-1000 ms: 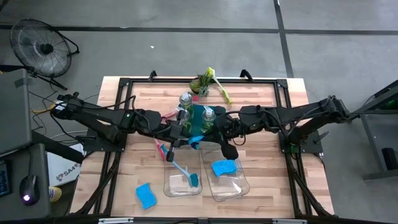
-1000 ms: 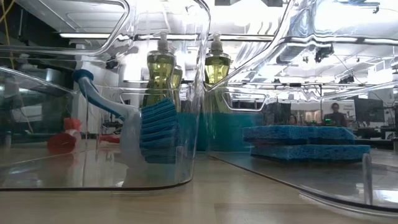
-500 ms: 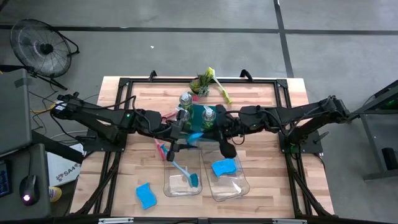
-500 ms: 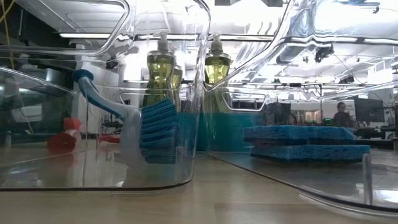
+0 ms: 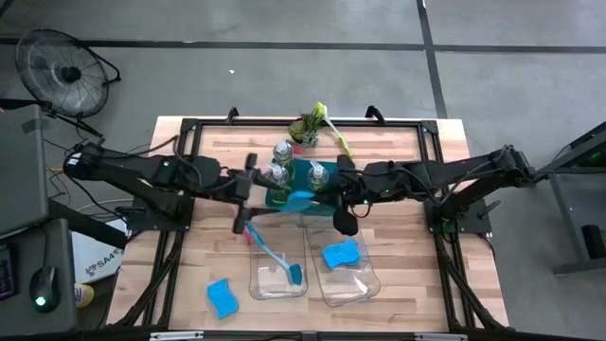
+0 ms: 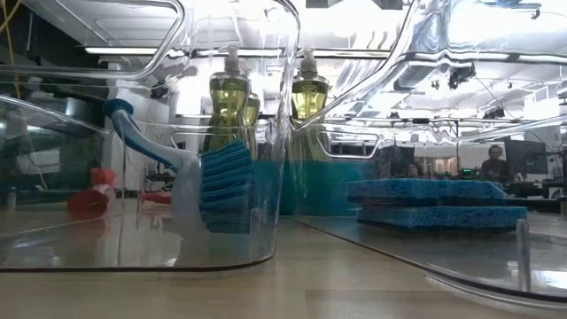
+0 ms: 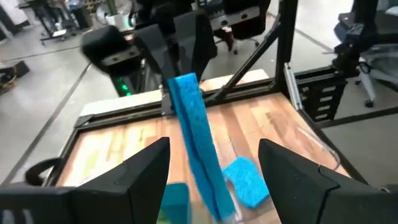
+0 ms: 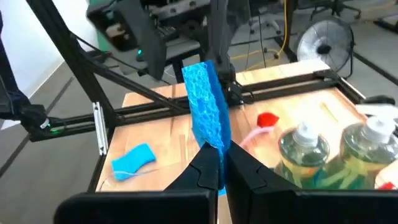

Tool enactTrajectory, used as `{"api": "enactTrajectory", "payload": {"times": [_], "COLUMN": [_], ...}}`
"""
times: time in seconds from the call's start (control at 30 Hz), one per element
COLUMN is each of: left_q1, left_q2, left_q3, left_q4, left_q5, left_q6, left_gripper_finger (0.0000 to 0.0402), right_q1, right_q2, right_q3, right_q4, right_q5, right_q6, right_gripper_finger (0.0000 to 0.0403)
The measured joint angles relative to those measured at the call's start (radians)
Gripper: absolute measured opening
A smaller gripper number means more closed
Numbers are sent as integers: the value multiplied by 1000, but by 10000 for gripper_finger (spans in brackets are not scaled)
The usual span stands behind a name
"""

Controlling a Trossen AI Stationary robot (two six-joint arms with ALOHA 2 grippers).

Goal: Pick & Place Kitchen Sink Supplies
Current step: Put the blue sponge into the right transparent bin

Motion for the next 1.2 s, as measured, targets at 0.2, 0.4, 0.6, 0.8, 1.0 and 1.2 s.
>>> {"api": "enactTrajectory", "payload": {"times": [0.2,0.4,0.6,0.8,1.0,1.2], "left_q1": [0,0,0,0,0,0], "left_q2": [-79,-116,-119,-119,-119,-119], "left_q3": [0,1,0,0,0,0], "left_q4": [-86,-121,-152,-156,-156,-154], "left_q5": [-69,-107,-107,-106,-106,-105], "left_q6": [1,3,3,3,3,-6], "left_gripper_finger": [243,243,243,243,243,243], "right_q1": [-17,-47,-27,33,76,121], "right_q2": [-50,-71,-71,-68,-66,-68], "right_q3": [0,0,0,-17,-157,-345], "right_q4": [-136,-277,-469,-594,-498,-178], "right_q5": [-10,-158,-257,-301,-322,-221], "right_q6": [81,260,426,519,652,937], "right_gripper_finger": [0,0,0,0,0,0]}}
